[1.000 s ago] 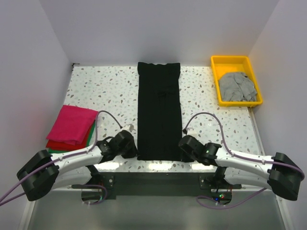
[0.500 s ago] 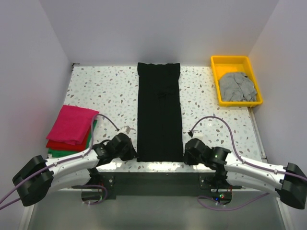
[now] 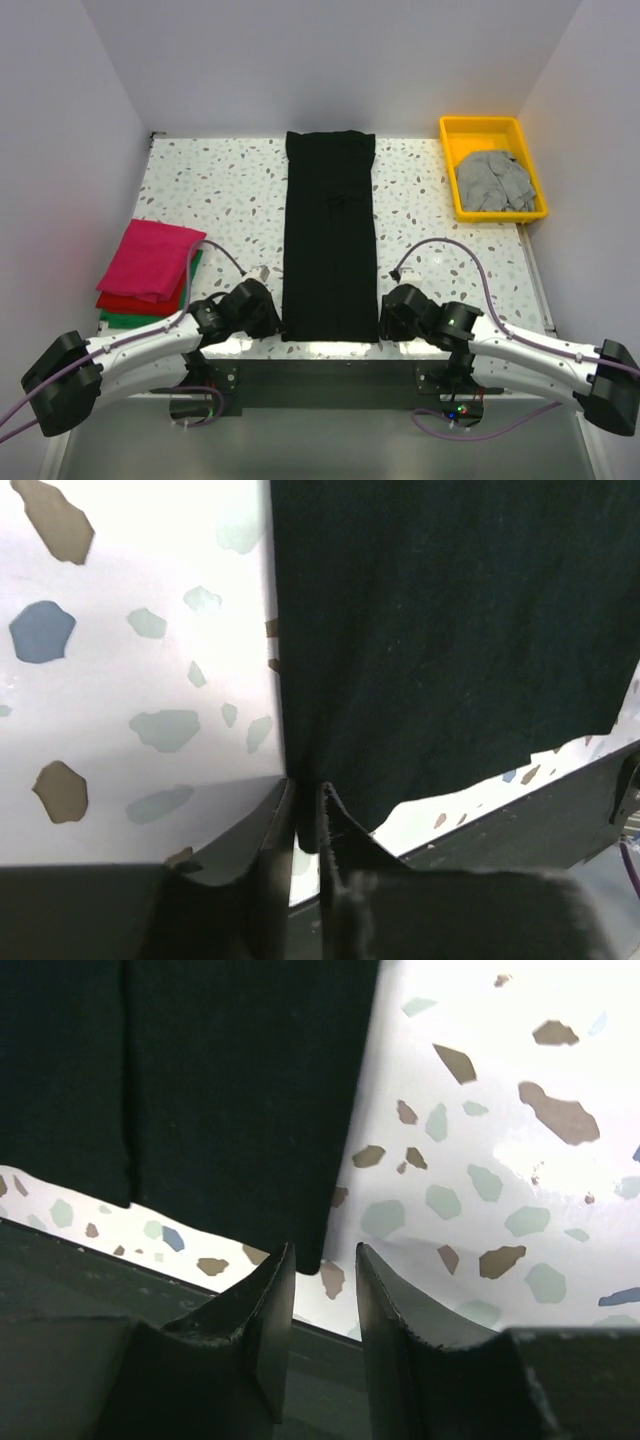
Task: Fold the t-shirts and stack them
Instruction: Fold the tshirt
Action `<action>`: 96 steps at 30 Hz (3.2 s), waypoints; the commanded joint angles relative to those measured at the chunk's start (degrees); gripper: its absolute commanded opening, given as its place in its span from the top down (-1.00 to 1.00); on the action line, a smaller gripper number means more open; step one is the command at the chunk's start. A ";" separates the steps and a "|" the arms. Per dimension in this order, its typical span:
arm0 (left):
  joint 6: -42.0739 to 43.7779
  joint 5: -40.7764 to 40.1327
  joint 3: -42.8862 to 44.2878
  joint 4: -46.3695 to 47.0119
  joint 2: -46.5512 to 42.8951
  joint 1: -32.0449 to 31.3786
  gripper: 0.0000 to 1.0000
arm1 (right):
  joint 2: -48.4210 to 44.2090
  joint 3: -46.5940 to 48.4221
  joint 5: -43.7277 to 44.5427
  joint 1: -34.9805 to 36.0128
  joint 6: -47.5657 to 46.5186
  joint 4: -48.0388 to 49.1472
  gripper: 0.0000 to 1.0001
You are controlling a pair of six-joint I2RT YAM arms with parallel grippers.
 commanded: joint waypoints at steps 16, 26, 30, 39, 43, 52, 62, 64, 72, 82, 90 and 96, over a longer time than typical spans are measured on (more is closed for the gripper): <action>1.67 -3.68 7.88 -5.54 8.14 -8.57 0.12 | 13.35 9.23 1.77 2.21 -5.23 5.00 0.23; 0.26 -5.97 7.00 -5.81 9.02 -9.46 0.58 | 19.76 9.76 4.58 5.99 -4.17 7.02 0.16; 0.18 -5.70 6.56 -5.45 8.93 -9.63 0.72 | 21.35 8.79 5.37 6.08 -3.65 7.99 0.15; -0.44 -5.18 5.68 -4.75 7.97 -9.81 0.92 | 21.00 6.51 5.37 6.08 -2.86 8.52 0.53; -0.70 -4.91 5.42 -4.40 7.70 -9.90 0.95 | 19.94 5.81 5.64 6.08 -2.77 7.73 0.67; -0.70 -4.56 4.80 -3.34 8.23 -10.07 0.97 | 18.18 6.68 4.84 6.17 -2.77 7.02 0.15; -0.79 -4.47 4.27 -2.64 8.67 -10.07 0.97 | 21.60 11.25 8.36 8.36 -3.12 4.82 0.19; -0.79 -4.47 4.36 -2.64 8.76 -10.07 0.97 | 23.10 11.52 8.27 8.80 -3.21 5.44 0.19; -0.70 -4.38 4.27 -2.38 9.37 -10.07 0.97 | 27.41 9.59 8.01 9.51 -2.06 7.73 0.23; -0.88 -4.30 4.54 -2.64 9.81 -10.07 0.99 | 24.08 8.79 9.68 9.51 -1.45 3.87 0.64; -1.06 -4.56 4.10 -3.52 8.85 -10.07 1.00 | 20.12 8.00 8.80 9.60 -1.89 1.75 0.47; -1.23 -4.47 3.92 -3.52 8.49 -10.07 1.00 | 20.91 6.95 6.60 9.51 -1.89 4.91 0.57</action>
